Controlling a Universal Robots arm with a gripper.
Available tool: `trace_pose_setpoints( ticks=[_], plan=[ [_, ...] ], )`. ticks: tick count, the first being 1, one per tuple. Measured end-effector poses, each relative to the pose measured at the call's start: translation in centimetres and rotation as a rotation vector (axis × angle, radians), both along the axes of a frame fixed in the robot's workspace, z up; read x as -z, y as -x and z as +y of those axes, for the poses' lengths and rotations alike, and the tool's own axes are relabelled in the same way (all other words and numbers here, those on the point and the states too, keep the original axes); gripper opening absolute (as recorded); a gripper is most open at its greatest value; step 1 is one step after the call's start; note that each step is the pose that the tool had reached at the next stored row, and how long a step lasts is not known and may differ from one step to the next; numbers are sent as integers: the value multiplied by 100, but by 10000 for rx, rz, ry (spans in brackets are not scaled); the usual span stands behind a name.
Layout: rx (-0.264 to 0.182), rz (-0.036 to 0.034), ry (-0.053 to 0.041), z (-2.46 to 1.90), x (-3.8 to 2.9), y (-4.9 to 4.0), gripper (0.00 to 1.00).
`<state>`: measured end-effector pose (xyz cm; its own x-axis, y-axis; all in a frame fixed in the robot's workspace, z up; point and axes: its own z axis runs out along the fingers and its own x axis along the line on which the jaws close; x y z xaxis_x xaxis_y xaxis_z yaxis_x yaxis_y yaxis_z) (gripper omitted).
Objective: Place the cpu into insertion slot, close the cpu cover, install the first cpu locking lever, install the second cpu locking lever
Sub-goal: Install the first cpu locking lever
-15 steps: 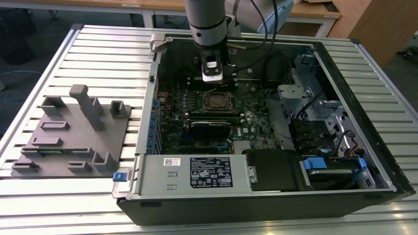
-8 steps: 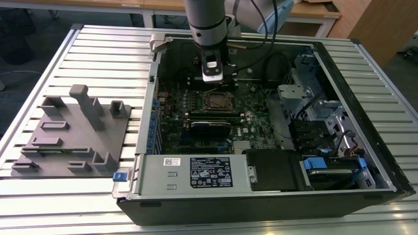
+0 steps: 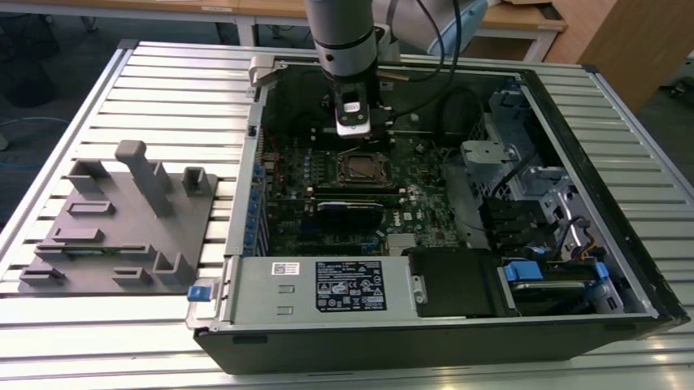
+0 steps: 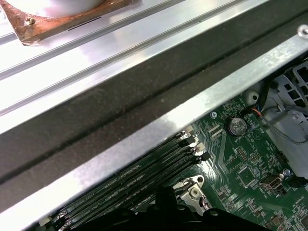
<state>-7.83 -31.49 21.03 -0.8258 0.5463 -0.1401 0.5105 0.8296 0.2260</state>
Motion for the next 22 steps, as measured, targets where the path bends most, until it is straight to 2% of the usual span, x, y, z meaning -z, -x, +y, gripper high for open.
trace_pose_setpoints(
  ticks=[6, 14, 22],
  plan=[
    [0, -42, 0, 1, 20, 0, 10],
    [7, -42, 4, 44, 36, -13, 10],
    [17, -42, 80, 44, 44, -57, 10]
  ],
)
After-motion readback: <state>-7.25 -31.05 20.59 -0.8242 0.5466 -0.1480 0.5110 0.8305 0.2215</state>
